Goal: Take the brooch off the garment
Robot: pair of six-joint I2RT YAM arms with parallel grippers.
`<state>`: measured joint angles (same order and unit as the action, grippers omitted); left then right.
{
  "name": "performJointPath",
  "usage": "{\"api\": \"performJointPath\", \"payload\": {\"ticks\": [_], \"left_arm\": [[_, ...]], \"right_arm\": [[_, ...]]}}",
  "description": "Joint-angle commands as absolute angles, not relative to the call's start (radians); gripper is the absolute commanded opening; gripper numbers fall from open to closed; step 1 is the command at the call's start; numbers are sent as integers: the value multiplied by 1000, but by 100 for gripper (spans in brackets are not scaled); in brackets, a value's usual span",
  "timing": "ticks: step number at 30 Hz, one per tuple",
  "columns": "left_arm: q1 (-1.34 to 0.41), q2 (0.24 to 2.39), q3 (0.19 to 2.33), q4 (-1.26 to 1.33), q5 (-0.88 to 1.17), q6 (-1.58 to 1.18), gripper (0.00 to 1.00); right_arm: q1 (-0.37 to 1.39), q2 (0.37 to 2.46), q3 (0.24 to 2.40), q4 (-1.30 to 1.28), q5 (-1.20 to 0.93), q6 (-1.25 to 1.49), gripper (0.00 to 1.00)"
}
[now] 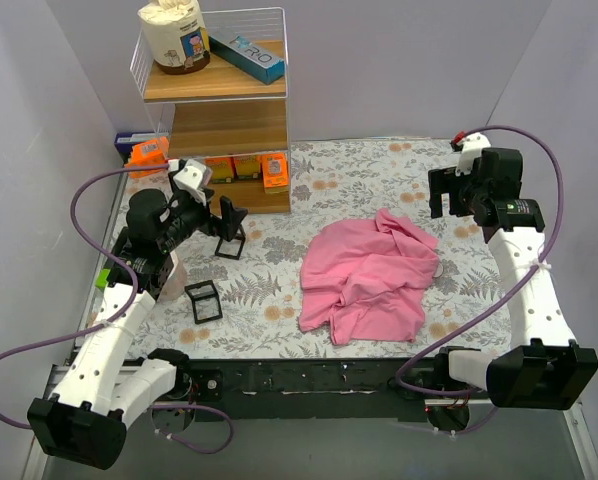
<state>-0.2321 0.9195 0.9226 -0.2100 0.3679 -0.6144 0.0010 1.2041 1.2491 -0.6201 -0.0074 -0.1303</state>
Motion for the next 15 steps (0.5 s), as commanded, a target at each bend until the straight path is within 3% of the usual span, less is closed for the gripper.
{"api": "performJointPath", "payload": {"ticks": [1, 6, 10, 15], "left_arm": [[-230, 902, 896, -221, 437, -604, 98], [-235, 957, 931, -312, 691, -481, 98], [-255, 1164, 1038, -463, 839, -361, 98], [-388, 1304, 1083, -485, 804, -247, 93]], "right_arm": [[-2, 1158, 1244, -603, -142, -401, 98], [-2, 1124, 1151, -710, -297, -756, 93], [-2, 1169, 1120, -825, -324, -954, 76], [-6, 1180, 1008, -838, -308, -1110, 74]]}}
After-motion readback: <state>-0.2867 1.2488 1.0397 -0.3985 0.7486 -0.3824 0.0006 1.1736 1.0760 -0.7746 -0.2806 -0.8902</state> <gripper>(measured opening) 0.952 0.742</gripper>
